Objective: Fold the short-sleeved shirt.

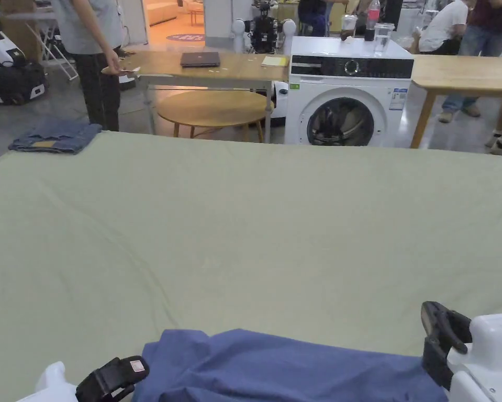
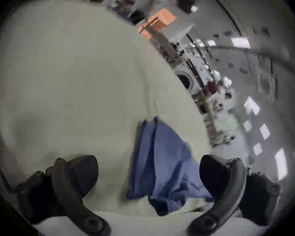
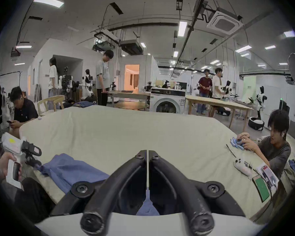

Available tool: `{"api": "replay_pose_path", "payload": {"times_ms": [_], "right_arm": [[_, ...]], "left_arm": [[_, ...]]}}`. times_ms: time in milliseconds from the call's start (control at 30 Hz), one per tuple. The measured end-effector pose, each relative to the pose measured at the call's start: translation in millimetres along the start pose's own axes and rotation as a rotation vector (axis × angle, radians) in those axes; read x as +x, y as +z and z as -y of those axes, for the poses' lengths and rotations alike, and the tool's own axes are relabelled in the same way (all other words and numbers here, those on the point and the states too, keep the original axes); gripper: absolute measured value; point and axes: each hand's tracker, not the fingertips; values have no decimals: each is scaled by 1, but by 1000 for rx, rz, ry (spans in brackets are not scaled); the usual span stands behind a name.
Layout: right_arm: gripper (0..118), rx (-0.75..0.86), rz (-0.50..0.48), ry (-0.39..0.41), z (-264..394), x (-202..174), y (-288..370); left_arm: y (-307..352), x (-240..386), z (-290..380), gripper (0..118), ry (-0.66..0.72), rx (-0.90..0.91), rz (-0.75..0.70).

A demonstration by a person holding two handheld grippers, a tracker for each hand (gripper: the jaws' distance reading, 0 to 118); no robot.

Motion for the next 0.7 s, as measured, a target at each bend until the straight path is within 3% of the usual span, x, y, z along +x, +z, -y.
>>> {"api": "replay_pose_path", "payload": {"times_ms": [67,200,233,267,300,333,400,600,633,700], "right_arm": [[1,2,-3,8,-3,-2,3],[1,2,-2,6,-6,-3,3],[1,2,0,5,-7,-3,2],[1,2,3,5,-7,-3,2],[1,0,5,4,-7,-2,3],[1,-4,6,5,-7,-2,3],[1,-8,14,17,-6,-2,5],[1,-23,31,17,-2,5,6],[1,-24,35,12,-2,5,6],[1,-26,34,5,-2,6,6]], "left_arm": [[-13,-10,11,117,72,4,200],[-47,3,21,115,163,-53,319],[-55,6,24,105,164,-58,319],[-65,9,26,80,168,-70,244],[-72,13,27,33,158,-86,105],[-73,18,31,12,133,-83,18],[-68,27,28,10,43,-42,63],[-36,37,-8,5,-79,139,-80],[-31,40,-14,5,-135,161,-111],[-20,58,-23,5,-388,202,-254]]}}
